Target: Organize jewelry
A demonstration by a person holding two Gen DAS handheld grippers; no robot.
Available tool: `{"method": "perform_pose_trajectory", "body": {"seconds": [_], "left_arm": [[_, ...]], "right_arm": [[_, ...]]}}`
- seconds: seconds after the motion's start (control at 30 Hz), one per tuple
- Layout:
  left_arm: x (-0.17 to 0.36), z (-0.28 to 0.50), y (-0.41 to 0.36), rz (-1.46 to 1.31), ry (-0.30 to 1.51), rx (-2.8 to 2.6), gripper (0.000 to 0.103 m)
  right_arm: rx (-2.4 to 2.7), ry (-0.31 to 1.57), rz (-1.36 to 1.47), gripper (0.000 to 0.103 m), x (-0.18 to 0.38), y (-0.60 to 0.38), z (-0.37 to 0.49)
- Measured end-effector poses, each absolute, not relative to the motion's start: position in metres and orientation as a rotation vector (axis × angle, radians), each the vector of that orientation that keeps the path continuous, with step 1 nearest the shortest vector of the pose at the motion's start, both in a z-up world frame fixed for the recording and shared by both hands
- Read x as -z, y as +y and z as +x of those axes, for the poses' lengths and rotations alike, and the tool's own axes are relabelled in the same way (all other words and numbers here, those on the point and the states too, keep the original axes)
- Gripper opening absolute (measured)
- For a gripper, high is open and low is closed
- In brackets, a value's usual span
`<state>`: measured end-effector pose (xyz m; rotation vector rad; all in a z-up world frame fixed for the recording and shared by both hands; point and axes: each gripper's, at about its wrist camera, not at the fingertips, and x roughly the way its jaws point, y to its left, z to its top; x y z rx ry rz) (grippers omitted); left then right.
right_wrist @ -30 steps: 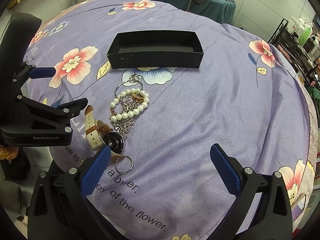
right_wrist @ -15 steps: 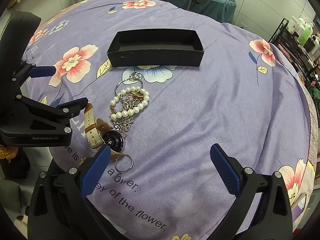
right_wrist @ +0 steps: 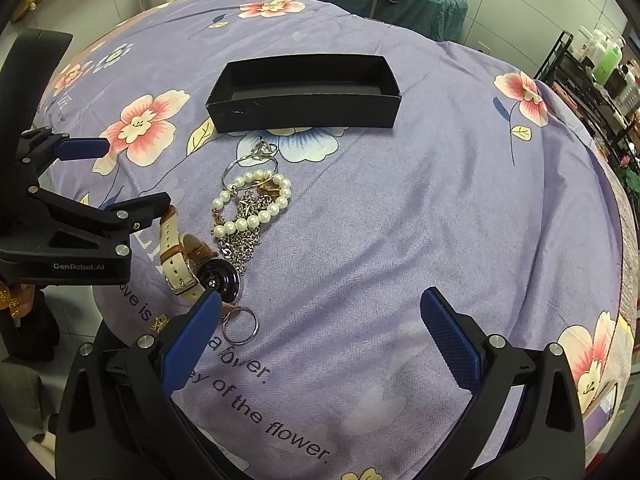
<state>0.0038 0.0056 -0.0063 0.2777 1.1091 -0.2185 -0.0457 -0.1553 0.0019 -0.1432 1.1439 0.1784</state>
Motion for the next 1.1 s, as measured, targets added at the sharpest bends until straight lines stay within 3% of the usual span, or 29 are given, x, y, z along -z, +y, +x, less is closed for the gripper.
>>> {"method": "perform_pose_trajectory", "body": {"seconds": [0.37, 0.53, 0.83, 0.93, 1.1], "left_arm": [[0.005, 0.014, 0.013, 0.127, 1.114, 0.291, 0.095], [0.001, 0.029, 0.001, 0.094, 1.106, 0.335, 0.085], [0.025, 0.053, -0.033, 0.123, 1.163, 0.382, 0.085], [0.033, 0.060, -0.037, 0.113, 1.197, 0.390, 0.075], [0.030, 0.056, -0.032, 0.100, 1.195, 0.371, 0.074]], "right_arm": [[-0.192, 1.133, -0.092, 0.098, 0.001, -0.160, -0.042], [-0.172, 1.119, -0.084, 0.098, 0.000, -0.163, -0.041], [-0.237, 1.092, -0.029, 0.098, -0.008, -0.173, -0.047], [-0.352, 1.082, -0.047, 0.097, -0.010, -0.155, -0.053], [-0.491, 1.113, -0.102, 0.071, 0.005, -0.121, -0.057]]}}
